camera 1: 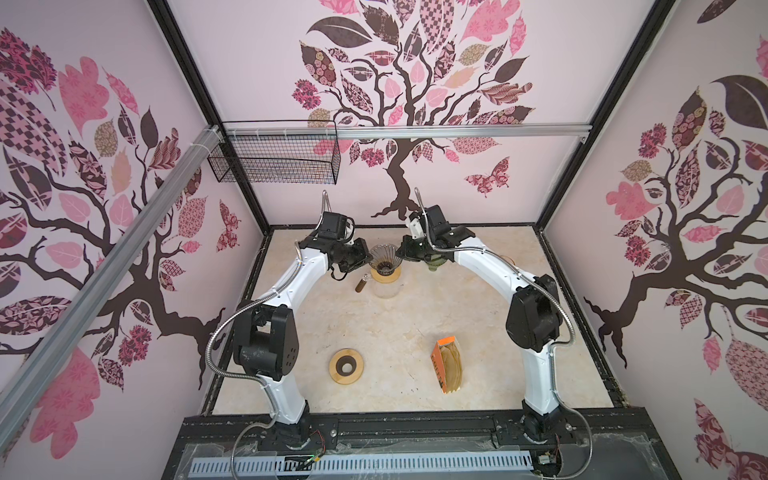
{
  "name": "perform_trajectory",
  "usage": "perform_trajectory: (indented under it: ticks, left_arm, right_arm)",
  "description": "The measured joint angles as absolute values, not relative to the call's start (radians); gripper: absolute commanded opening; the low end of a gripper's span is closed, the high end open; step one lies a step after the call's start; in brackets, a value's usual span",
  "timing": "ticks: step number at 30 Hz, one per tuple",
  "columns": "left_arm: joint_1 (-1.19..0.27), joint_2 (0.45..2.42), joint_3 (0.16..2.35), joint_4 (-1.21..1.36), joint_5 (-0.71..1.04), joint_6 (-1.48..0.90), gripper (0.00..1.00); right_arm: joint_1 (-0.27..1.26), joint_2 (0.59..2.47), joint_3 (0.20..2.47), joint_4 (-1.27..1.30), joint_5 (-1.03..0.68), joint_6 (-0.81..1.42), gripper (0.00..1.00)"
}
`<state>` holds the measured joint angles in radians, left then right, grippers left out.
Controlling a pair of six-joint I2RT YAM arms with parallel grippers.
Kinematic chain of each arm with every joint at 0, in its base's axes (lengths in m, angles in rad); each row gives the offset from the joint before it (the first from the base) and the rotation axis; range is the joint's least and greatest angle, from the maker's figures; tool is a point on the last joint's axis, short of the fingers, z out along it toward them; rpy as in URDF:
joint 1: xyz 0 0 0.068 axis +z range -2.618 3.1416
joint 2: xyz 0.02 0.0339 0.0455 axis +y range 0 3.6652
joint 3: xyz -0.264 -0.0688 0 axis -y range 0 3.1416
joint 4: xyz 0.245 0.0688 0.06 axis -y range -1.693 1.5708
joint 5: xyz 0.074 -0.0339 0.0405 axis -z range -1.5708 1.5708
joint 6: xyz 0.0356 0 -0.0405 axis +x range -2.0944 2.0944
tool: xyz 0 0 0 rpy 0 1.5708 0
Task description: Place the coffee filter in the dripper
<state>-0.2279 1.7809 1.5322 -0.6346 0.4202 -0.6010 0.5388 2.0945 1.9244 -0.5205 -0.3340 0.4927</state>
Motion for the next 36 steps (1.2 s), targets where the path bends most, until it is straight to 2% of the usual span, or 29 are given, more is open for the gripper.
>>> perform_trajectory:
  ticks: [36]
  left_arm:
    - [-0.227,1.797,1.534,-0.603,0.430,-0.602,0.00]
  right_arm:
    - [0.514,2.095,1.831,-0.364,-0.395,0.499,0.00]
